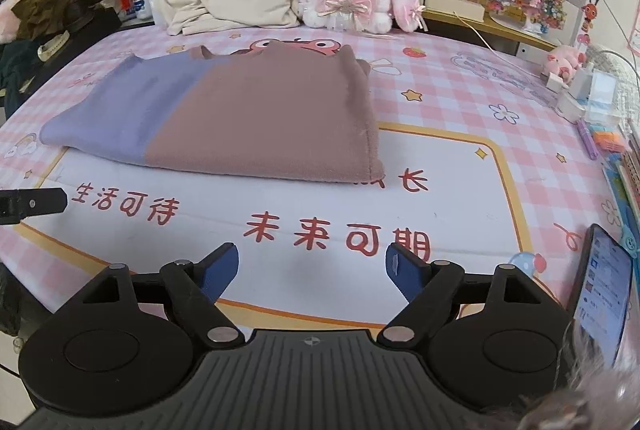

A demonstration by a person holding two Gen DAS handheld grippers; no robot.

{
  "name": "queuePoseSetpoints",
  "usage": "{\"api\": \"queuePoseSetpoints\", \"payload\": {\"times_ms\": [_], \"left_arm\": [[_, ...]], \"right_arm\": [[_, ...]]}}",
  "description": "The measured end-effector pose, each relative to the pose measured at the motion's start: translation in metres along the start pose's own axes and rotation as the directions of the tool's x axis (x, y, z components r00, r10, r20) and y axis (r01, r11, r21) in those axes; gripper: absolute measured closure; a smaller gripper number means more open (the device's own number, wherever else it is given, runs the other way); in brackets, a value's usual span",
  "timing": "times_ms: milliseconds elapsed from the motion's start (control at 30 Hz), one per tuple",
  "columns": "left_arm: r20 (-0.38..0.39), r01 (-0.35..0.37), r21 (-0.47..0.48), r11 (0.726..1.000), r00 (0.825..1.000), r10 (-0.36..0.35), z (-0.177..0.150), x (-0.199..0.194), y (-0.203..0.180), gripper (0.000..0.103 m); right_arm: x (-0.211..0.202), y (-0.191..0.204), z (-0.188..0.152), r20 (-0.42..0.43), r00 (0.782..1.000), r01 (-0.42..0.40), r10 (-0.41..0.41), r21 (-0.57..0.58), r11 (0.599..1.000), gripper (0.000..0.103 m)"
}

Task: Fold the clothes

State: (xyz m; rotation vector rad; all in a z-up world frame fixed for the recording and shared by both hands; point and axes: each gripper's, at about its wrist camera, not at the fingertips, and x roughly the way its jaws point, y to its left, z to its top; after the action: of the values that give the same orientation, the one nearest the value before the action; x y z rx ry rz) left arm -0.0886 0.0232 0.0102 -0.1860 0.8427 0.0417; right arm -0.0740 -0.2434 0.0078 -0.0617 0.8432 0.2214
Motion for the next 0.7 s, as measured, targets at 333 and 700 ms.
{"api": "queuePoseSetpoints", "payload": {"times_ms": [333, 700], "left_arm": [[-0.024, 0.049, -0.007, 0.999, 0.999, -0.049, 0.01, 0.012, 0.011, 0.015], [-0.077, 0.188, -0.297, 0.936, 0.972, -0.22, 0.028, 0.039, 0.06, 0.015]], "right_arm": [[0.008, 0.01, 0.006, -0.019, 0.999, 0.038, -0.037, 0.016, 0.999, 0.02], [0.015, 0.03, 0.019, -0.02, 0.997, 0.078, -0.078, 0.009, 0.997, 0.013]]}}
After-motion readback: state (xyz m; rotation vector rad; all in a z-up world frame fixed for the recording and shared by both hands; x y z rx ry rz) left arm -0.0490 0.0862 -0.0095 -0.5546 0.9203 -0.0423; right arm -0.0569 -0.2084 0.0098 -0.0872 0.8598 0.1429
